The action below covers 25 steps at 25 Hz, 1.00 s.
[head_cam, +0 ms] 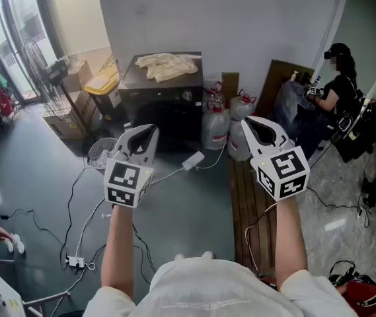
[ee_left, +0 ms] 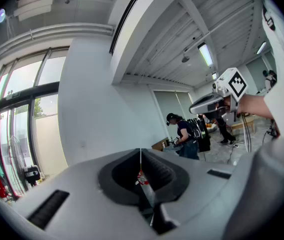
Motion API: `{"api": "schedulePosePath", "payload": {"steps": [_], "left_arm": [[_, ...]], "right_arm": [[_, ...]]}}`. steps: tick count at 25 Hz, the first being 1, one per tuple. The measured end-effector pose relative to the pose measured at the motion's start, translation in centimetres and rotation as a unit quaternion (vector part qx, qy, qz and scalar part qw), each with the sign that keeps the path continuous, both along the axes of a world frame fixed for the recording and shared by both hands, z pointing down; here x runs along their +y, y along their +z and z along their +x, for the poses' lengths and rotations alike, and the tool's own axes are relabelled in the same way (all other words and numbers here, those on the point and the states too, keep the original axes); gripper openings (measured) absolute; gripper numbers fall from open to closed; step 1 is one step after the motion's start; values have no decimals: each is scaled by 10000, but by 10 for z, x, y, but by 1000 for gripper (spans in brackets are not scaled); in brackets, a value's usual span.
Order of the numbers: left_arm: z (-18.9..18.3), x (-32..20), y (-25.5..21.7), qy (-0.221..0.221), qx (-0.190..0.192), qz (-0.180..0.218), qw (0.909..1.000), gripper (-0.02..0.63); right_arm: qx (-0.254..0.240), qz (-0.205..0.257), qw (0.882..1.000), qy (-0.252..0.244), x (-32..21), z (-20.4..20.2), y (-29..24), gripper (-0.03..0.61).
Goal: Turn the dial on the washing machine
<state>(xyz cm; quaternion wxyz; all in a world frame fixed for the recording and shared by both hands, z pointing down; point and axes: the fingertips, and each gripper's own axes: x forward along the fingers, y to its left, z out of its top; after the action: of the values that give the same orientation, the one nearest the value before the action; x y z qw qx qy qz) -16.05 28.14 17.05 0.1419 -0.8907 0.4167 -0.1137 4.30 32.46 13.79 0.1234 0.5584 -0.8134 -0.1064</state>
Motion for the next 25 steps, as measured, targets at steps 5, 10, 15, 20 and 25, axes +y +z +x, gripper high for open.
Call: {"api": "schedulePosePath", "payload": {"steps": [5,10,15,20,25], "left_arm": [[8,-10,1,-45,-13,-10,10000,18],[21,-17,1,-113,11,12,9999,18],[34,-19,7,-192,64,-67,9998,18],[49,-24,7,-220,117,-53,9997,18],[47,-45,25,-361,171,-217,9990,18]], "right_arm": [[6,20,10000,14,-10,12,-1,15],[33,45,10000,-26,-20,26,2,15],[-42,37,9999,-84,-26,44,5,15],[28,-91,10000,-22,-42,64,17,15],[-111,-100,9999,-36,-62,69,21,14]]}}
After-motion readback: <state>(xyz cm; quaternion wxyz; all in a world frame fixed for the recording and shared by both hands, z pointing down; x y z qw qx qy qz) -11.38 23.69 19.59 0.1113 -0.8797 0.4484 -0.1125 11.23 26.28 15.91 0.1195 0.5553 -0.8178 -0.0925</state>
